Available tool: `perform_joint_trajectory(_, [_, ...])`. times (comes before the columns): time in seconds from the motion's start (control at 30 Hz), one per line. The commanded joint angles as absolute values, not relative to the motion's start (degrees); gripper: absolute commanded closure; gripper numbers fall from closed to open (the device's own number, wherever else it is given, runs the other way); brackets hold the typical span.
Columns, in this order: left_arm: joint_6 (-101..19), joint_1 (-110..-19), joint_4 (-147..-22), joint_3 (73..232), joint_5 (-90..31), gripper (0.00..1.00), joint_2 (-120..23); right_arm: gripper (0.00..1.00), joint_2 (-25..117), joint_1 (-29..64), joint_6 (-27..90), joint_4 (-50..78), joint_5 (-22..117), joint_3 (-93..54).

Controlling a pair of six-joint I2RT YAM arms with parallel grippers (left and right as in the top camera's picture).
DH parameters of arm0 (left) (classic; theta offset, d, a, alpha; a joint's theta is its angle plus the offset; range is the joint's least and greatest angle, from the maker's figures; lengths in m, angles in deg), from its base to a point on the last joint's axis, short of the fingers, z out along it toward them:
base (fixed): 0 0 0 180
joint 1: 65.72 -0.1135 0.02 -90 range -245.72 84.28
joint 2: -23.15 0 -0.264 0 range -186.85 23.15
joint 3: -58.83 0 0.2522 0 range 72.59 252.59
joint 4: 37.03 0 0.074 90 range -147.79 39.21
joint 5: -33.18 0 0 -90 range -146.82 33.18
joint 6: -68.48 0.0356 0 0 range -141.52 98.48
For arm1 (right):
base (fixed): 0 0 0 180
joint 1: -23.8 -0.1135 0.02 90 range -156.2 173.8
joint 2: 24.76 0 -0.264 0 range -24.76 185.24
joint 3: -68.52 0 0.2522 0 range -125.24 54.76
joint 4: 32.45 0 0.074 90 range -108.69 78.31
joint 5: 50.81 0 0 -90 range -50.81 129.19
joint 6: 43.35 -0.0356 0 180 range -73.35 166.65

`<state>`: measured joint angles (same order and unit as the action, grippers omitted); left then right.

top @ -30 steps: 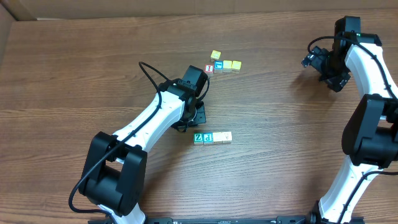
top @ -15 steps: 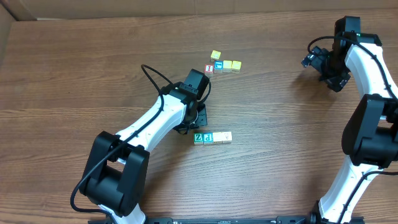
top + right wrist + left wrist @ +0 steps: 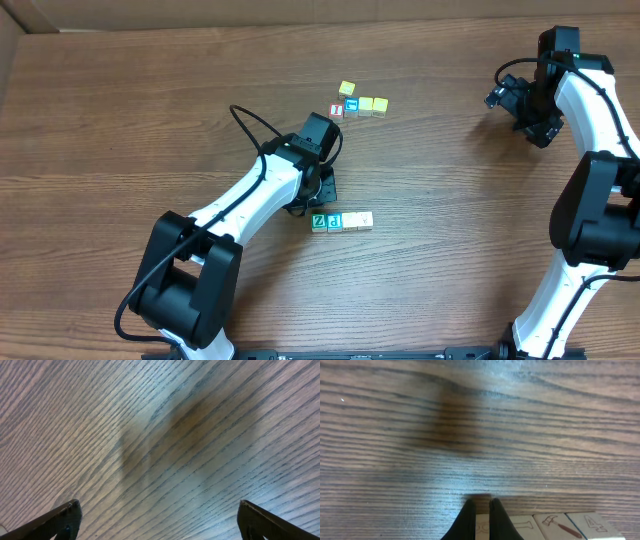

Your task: Flip 5 blocks

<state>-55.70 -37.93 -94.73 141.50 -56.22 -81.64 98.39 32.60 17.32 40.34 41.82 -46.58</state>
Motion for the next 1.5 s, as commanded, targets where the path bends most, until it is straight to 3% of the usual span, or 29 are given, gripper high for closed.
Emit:
perform_joint_trajectory(0.0, [-56.48, -37.1, -95.6, 141.08, -56.79, 0.96, -81.42, 0.0, 96.67, 32.55, 17.57, 40.05, 41.84, -47.54])
perform_joint_trajectory(1.47, [-56.42, -36.75, -98.99, 141.04, -52.63, 0.96, -81.42, 0.0, 96.67, 32.55, 17.57, 40.05, 41.84, -47.54])
